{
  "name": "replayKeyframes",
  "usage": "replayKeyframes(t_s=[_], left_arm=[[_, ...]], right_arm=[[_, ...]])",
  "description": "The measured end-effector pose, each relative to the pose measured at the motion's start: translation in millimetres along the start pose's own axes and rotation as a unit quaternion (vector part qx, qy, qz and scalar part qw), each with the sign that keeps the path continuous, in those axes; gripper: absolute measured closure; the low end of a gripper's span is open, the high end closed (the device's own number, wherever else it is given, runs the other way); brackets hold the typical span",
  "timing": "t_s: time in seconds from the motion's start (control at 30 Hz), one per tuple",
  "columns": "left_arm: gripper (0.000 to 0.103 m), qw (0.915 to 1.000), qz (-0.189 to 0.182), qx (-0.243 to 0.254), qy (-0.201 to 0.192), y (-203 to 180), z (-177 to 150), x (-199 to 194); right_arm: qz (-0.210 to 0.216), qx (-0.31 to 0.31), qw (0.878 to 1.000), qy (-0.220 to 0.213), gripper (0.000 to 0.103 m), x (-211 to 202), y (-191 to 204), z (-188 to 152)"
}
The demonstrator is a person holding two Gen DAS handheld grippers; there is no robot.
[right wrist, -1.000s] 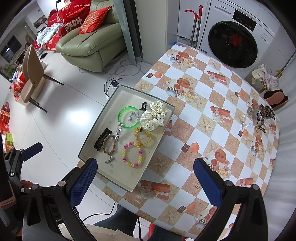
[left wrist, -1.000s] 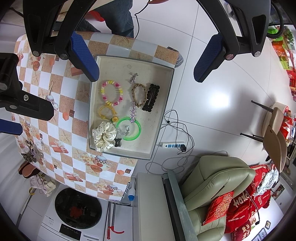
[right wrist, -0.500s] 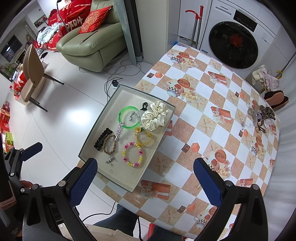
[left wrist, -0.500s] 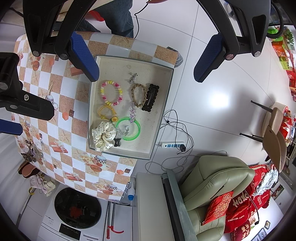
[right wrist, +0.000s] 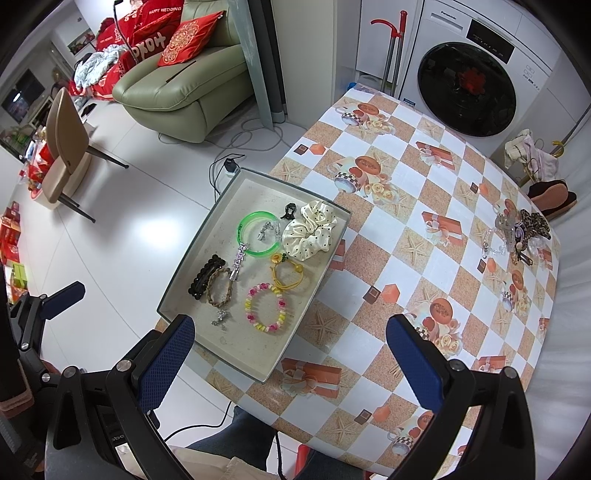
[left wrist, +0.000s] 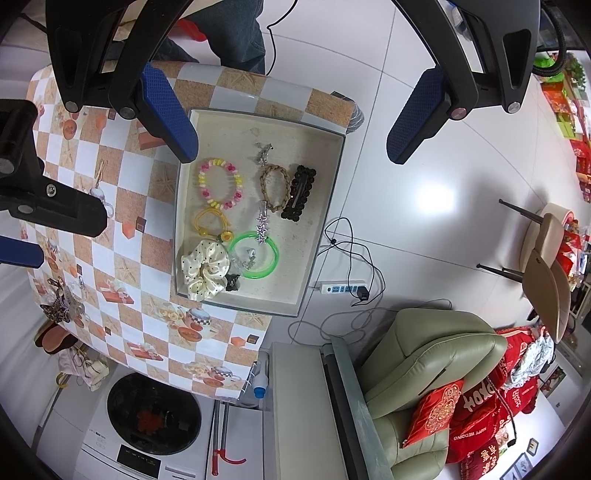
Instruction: Organize jewelry
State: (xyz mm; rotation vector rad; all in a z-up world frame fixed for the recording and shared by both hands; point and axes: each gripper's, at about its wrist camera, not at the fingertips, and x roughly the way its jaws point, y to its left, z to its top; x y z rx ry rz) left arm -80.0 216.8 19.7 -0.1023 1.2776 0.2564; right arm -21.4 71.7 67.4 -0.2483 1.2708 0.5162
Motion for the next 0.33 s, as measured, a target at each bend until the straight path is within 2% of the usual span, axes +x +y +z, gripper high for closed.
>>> replayKeyframes(t_s=[0.33], left_arm=[[0.0, 1.0, 0.002, 0.001, -0.001, -3.3, -0.2, -1.5]], right_arm=[[0.0, 0.0, 1.0, 0.0, 0.0, 0.4, 0.2, 0.2]])
